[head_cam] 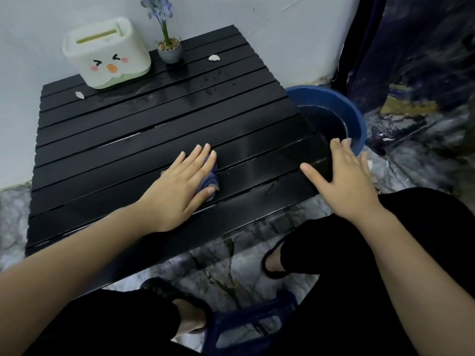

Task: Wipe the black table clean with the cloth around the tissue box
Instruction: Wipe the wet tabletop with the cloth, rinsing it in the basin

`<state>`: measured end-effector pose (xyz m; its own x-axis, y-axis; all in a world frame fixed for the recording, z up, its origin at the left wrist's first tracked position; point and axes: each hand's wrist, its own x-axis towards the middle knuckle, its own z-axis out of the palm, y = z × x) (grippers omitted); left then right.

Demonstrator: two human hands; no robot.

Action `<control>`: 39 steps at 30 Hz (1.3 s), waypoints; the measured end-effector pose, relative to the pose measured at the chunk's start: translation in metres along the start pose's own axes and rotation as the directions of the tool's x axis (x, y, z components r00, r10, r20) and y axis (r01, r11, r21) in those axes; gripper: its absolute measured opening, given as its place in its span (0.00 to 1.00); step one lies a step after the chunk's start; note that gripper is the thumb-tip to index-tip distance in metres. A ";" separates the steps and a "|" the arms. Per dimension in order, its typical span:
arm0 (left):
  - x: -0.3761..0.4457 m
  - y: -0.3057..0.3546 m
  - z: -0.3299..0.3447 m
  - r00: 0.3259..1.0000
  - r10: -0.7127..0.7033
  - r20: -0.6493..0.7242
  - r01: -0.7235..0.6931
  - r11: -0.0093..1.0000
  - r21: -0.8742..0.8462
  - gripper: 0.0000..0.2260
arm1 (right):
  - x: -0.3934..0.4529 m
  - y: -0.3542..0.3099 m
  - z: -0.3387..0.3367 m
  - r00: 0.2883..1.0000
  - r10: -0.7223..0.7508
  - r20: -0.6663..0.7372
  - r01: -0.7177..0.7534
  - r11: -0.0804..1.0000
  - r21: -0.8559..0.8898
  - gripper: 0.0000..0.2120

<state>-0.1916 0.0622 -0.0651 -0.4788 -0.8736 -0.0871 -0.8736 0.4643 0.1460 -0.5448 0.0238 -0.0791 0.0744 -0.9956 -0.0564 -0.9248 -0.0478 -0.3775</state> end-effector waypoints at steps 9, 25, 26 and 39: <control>0.164 0.065 -0.003 0.974 0.228 -0.016 -0.228 0.973 -0.033 0.29 | 0.002 -0.002 0.000 1.000 -0.004 -0.018 0.003 1.000 -0.010 0.47; 0.143 0.053 -0.039 0.961 0.097 -0.259 -0.199 0.895 -0.400 0.19 | -0.017 0.029 -0.009 0.987 -0.103 0.125 0.086 0.987 0.136 0.62; 0.115 0.046 -0.038 0.969 0.113 -0.222 -0.192 0.907 -0.375 0.20 | -0.018 0.030 -0.009 0.985 -0.110 0.136 0.089 0.985 0.147 0.63; 0.038 0.089 0.011 0.990 0.137 -0.046 -0.136 0.991 0.007 0.29 | -0.024 0.022 -0.007 0.988 -0.039 0.150 -0.012 0.947 0.321 0.62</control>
<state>-0.2885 0.0718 -0.0667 -0.5892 -0.8077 -0.0209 -0.8006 0.5801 0.1498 -0.5695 0.0465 -0.0799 0.1653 -0.9697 -0.1797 -0.7572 -0.0081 -0.6532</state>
